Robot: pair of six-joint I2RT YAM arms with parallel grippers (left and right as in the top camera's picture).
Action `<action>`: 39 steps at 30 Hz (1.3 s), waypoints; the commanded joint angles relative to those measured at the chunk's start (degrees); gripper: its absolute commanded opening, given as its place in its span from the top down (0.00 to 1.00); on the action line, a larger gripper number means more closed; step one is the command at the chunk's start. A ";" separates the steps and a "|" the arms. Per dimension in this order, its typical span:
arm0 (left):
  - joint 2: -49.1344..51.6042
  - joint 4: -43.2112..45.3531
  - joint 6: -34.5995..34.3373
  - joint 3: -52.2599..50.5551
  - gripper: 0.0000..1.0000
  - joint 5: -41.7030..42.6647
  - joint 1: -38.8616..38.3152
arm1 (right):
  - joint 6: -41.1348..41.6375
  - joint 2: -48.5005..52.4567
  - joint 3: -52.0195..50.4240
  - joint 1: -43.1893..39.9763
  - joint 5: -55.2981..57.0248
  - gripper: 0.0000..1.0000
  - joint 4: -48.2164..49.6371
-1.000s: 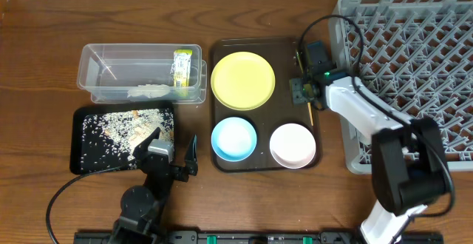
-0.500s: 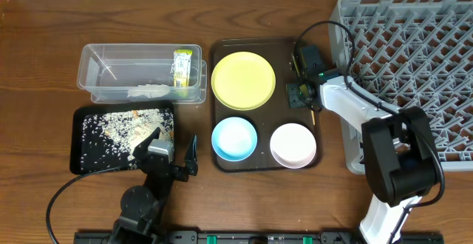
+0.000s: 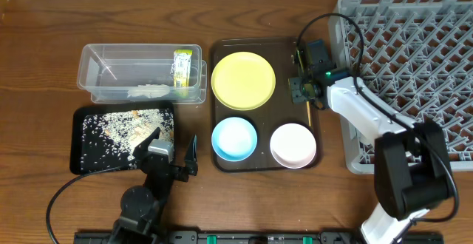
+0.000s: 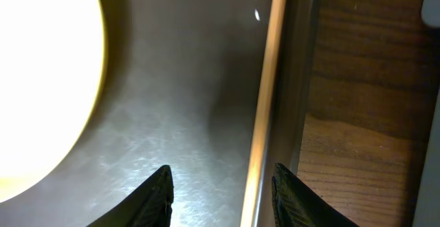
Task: Sort waste into correct bins and load items into the dishwasher rack
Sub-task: 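Place the second chopstick into the dish rack with the right gripper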
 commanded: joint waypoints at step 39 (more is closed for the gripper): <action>-0.46 -0.83 0.55 -1.88 0.12 -0.24 0.31 | -12.41 -10.19 1.33 -20.31 -3.80 0.99 -1.03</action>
